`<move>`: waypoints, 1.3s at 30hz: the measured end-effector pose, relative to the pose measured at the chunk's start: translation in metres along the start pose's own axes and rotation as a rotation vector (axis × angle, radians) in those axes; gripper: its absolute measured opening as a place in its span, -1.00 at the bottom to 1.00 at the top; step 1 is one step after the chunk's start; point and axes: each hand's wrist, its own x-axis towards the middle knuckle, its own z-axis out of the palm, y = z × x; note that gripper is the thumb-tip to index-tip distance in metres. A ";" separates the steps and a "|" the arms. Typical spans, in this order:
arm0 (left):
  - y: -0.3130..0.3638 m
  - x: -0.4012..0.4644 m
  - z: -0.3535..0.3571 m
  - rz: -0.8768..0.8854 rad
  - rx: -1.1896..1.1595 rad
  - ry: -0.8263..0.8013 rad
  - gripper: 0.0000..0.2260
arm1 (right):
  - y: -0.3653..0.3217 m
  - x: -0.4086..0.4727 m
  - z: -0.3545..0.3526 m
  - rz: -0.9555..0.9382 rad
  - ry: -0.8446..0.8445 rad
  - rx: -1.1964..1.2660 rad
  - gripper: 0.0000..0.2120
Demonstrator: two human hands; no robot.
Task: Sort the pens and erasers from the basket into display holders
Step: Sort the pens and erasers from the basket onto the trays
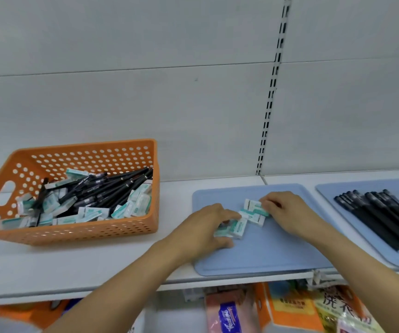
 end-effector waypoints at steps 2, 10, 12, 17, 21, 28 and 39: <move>-0.001 -0.001 0.000 0.007 -0.011 0.021 -0.45 | -0.002 0.000 0.003 -0.017 -0.041 -0.109 -0.77; 0.009 0.009 -0.004 0.019 0.099 -0.032 -0.83 | 0.002 -0.005 -0.002 -0.125 -0.181 -0.060 -0.50; 0.003 0.009 -0.009 -0.025 0.054 0.006 -0.86 | 0.002 -0.002 0.001 -0.130 -0.139 -0.053 -0.54; -0.013 0.001 -0.011 -0.045 0.082 0.045 -0.90 | -0.013 0.022 0.017 -0.191 -0.079 0.035 -0.65; -0.024 -0.012 -0.007 -0.029 -0.048 0.050 -0.69 | -0.033 0.047 0.028 -0.242 -0.148 0.139 -0.69; -0.023 -0.009 -0.006 0.025 0.079 0.155 -0.79 | -0.044 0.065 0.041 -0.292 -0.218 0.228 -0.84; 0.017 -0.056 -0.026 0.034 0.017 0.346 -0.63 | -0.084 0.018 0.019 -0.358 0.159 0.461 -0.74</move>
